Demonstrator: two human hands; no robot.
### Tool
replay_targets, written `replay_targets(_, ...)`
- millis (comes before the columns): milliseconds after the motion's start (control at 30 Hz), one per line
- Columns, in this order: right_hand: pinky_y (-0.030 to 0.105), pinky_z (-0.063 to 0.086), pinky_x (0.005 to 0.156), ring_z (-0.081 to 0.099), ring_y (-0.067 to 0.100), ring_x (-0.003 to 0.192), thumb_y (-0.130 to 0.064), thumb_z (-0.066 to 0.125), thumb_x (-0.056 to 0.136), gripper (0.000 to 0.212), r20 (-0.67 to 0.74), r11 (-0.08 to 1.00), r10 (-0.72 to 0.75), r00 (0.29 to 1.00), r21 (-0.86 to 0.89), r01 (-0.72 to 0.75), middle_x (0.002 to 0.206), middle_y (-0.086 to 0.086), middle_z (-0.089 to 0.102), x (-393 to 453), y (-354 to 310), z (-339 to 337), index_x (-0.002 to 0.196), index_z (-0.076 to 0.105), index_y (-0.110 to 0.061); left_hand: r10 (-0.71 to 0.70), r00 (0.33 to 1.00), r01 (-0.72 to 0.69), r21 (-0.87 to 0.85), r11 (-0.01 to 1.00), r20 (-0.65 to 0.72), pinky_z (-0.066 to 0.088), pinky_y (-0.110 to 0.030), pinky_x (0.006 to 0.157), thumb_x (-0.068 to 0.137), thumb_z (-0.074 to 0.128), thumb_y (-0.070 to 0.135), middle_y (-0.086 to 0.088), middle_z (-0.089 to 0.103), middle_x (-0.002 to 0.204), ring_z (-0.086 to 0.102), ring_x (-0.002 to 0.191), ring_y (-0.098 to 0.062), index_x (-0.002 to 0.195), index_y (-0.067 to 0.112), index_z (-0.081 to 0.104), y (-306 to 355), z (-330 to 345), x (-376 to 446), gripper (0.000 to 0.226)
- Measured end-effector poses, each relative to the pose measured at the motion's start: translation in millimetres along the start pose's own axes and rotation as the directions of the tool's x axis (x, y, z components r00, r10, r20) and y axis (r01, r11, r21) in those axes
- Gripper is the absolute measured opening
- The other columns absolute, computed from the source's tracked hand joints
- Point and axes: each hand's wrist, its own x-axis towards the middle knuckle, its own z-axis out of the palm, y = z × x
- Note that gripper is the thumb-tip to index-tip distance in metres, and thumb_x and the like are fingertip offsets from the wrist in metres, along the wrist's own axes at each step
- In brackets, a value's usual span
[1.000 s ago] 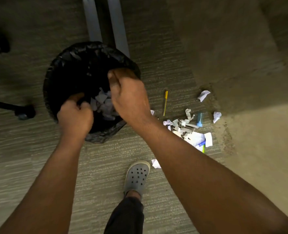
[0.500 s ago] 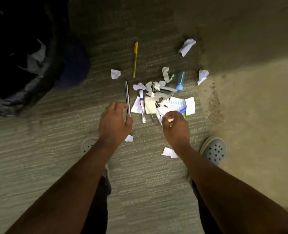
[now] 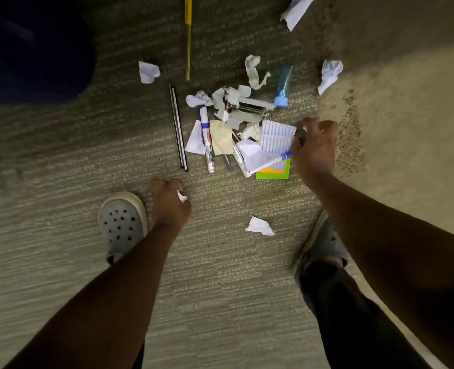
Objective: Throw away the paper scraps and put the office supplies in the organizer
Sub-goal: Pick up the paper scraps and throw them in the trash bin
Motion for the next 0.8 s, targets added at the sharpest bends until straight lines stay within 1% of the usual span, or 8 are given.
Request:
replay_targets(67,0.034,0.045,0.078,0.055,0.038,0.091,-0.008,0.051,0.084,0.021,-0.002,1.000,-0.006,1.000,0.020,0.006,0.113,0.023,0.047,1.9,2.3,-4.1,0.103,0.060,-0.007,0.046,0.999,-0.047,-0.054,0.997,-0.010,0.032,-0.021,0.072,0.072,0.067,-0.003,-0.022,0.051,0.109,0.054,0.091,-0.032,0.087,0.004,0.061,10.4,-4.9,-3.4,0.018)
replay_targets(200,0.032,0.036,0.065,0.056,0.035,0.084,0.006,0.046,0.076,0.025,-0.027,0.999,-0.023,0.999,0.039,0.024,0.104,0.021,0.055,1.7,-0.5,-17.2,0.095,0.059,-0.004,0.229,0.963,-0.246,-0.119,0.962,-0.140,0.030,-0.026,0.062,0.075,0.060,-0.003,-0.016,0.056,0.088,0.050,0.076,-0.023,0.081,0.000,0.058,56.5,-16.2,-4.1,0.007)
replay_targets(333,0.027,0.031,0.061,0.054,0.028,0.075,0.002,0.045,0.079,0.017,0.000,0.987,-0.147,0.989,0.060,0.147,0.092,0.017,0.058,-9.8,-20.8,-21.2,0.091,0.054,-0.007,0.131,0.952,-0.199,-0.234,0.952,-0.276,0.026,-0.021,0.044,0.090,0.055,0.009,-0.011,0.064,0.071,0.054,0.056,-0.021,0.090,0.004,0.059,104.5,-23.4,15.5,0.006)
replay_targets(400,0.027,0.032,0.062,0.055,0.028,0.076,-0.005,0.049,0.083,0.017,0.111,0.983,-0.184,0.977,0.041,0.180,0.094,0.016,0.060,-17.0,-30.2,-13.2,0.100,0.052,-0.008,0.034,0.961,-0.113,-0.276,0.954,-0.275,0.033,-0.022,0.046,0.090,0.063,0.030,-0.004,0.062,0.075,0.056,0.061,-0.020,0.103,0.009,0.056,121.8,-25.3,29.9,0.026)
replay_targets(467,0.028,0.034,0.063,0.059,0.029,0.082,-0.021,0.053,0.089,0.023,0.221,0.972,-0.212,0.952,-0.054,0.229,0.100,0.015,0.061,-22.9,-37.4,-1.3,0.110,0.050,-0.010,-0.025,0.979,-0.028,-0.253,0.967,-0.205,0.047,-0.029,0.060,0.079,0.072,0.048,-0.005,0.068,0.088,0.062,0.076,-0.025,0.111,0.014,0.054,131.6,-24.3,43.1,0.050)
replay_targets(533,0.032,0.040,0.064,0.062,0.032,0.091,-0.044,0.055,0.089,0.043,0.307,0.947,-0.201,0.930,-0.182,0.265,0.107,0.014,0.060,-24.8,-45.7,9.4,0.115,0.049,-0.011,0.003,0.989,-0.026,-0.150,0.988,-0.150,0.047,-0.033,0.068,0.074,0.075,0.050,-0.008,0.071,0.100,0.066,0.091,-0.031,0.111,0.017,0.055,133.7,-18.4,51.6,0.053)
replay_targets(600,0.033,0.041,0.063,0.062,0.031,0.096,-0.053,0.058,0.085,0.054,0.361,0.920,-0.156,0.919,-0.285,0.268,0.112,0.011,0.057,-24.8,-53.6,18.9,0.118,0.048,-0.012,0.059,0.988,-0.067,-0.054,0.996,-0.141,0.045,-0.032,0.068,0.078,0.073,0.044,-0.009,0.072,0.102,0.066,0.096,-0.032,0.111,0.019,0.058,134.0,-14.5,54.8,0.044)
replay_targets(800,0.034,0.042,0.065,0.062,0.032,0.098,-0.019,0.047,0.095,0.021,0.363,0.912,-0.144,0.921,-0.312,0.265,0.112,0.012,0.056,-26.3,-64.0,29.5,0.109,0.058,-0.007,0.105,0.973,-0.150,-0.215,0.965,-0.205,0.040,-0.025,0.061,0.082,0.069,0.034,-0.009,0.069,0.088,0.062,0.075,-0.022,0.086,0.011,0.069,135.0,-24.1,48.1,0.023)
